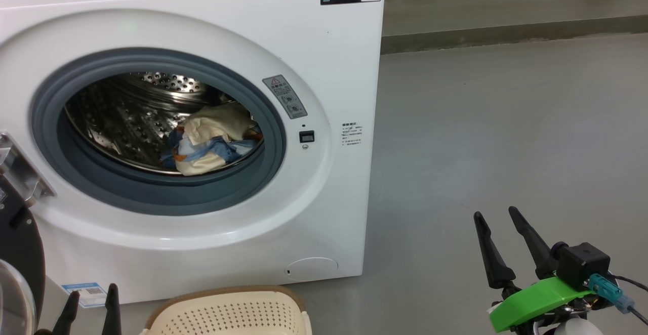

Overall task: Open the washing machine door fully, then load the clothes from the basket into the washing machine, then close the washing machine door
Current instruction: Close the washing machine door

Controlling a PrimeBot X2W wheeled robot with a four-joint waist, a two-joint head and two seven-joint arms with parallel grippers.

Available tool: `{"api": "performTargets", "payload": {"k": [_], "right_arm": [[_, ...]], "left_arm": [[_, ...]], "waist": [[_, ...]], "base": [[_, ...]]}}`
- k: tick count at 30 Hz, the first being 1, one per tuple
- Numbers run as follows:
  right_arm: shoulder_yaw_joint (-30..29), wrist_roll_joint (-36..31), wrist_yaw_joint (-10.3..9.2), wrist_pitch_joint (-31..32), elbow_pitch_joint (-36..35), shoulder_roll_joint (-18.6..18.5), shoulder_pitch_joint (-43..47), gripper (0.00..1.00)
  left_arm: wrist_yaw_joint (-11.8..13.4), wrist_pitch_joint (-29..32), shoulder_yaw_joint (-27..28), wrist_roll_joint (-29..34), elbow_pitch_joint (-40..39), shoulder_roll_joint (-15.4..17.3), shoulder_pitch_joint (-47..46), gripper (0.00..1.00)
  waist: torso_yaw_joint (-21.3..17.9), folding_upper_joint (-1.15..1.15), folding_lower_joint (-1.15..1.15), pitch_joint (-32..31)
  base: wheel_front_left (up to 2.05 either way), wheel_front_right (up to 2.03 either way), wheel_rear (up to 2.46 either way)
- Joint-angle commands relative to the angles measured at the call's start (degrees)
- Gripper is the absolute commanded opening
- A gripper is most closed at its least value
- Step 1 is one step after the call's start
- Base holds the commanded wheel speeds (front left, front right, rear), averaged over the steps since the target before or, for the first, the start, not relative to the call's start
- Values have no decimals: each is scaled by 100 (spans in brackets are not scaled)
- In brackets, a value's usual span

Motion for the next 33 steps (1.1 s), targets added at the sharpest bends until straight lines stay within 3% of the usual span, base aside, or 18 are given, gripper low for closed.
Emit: {"api": "performTargets", "payload": {"k": [1, 10, 24, 33], "right_arm": [[115, 60, 43, -46, -127, -68, -81, 100], [151, 75, 43, -46, -110, -72, -81, 100], [199, 116, 43, -46, -77, -118, -82, 100], [207, 141, 43, -46, -49, -126, -79, 100]], "left_arm": [[-6, -61, 237, 53, -146, 119, -206, 100], [-23, -61, 277, 83, -201, 78, -189, 100], [-35, -61, 266, 160, -220, 34, -173, 100], [-37, -61, 248, 192, -223, 46, -161, 100]], "waist": [[2, 0, 0, 2], [13, 0, 0, -15], [41, 0, 0, -72], [53, 0, 0, -103]], "base": [[0, 0, 0], [-41, 32, 9], [-160, 149, 11], [-61, 61, 0]]}}
